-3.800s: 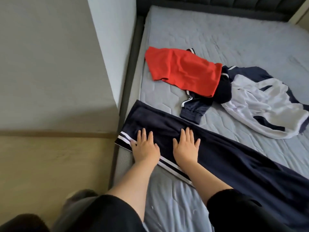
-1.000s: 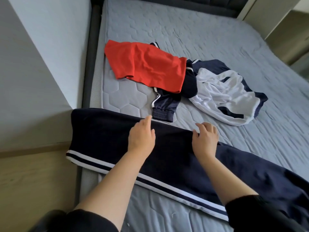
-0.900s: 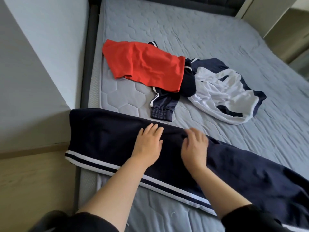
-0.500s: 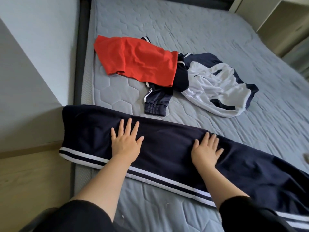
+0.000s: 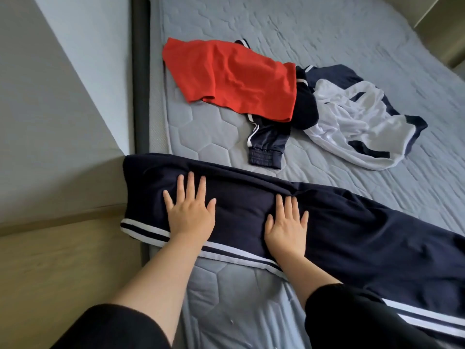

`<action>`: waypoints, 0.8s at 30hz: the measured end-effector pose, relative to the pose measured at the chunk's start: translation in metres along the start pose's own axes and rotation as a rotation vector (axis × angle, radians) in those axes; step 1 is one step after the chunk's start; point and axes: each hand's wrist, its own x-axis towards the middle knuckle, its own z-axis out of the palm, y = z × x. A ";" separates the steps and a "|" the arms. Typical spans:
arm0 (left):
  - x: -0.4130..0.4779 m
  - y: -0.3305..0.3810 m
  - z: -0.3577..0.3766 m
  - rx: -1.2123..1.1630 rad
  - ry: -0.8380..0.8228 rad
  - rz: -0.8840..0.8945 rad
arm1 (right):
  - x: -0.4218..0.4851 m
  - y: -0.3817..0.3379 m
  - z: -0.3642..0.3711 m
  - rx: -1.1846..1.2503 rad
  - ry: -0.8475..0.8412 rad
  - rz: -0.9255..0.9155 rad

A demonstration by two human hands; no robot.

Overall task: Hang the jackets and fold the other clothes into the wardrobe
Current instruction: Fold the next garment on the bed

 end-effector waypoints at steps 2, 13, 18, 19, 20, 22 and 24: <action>0.006 0.010 -0.004 -0.015 -0.002 -0.008 | 0.001 0.000 0.002 -0.017 0.005 0.004; -0.007 0.074 -0.002 -0.151 -0.043 -0.044 | 0.003 -0.001 -0.004 0.128 0.016 -0.034; -0.039 0.114 0.007 -0.043 -0.181 0.253 | -0.015 0.061 -0.019 0.111 -0.019 0.081; -0.046 0.122 0.008 -0.026 -0.221 0.277 | -0.018 0.083 -0.025 0.072 -0.035 0.151; -0.051 0.132 0.008 -0.021 -0.258 0.276 | -0.018 0.104 -0.032 0.044 -0.052 0.221; -0.053 0.155 0.004 -0.019 -0.326 0.255 | -0.015 0.138 -0.049 0.017 -0.054 0.308; -0.055 0.181 0.000 0.002 -0.381 0.288 | -0.011 0.163 -0.065 0.024 0.032 0.298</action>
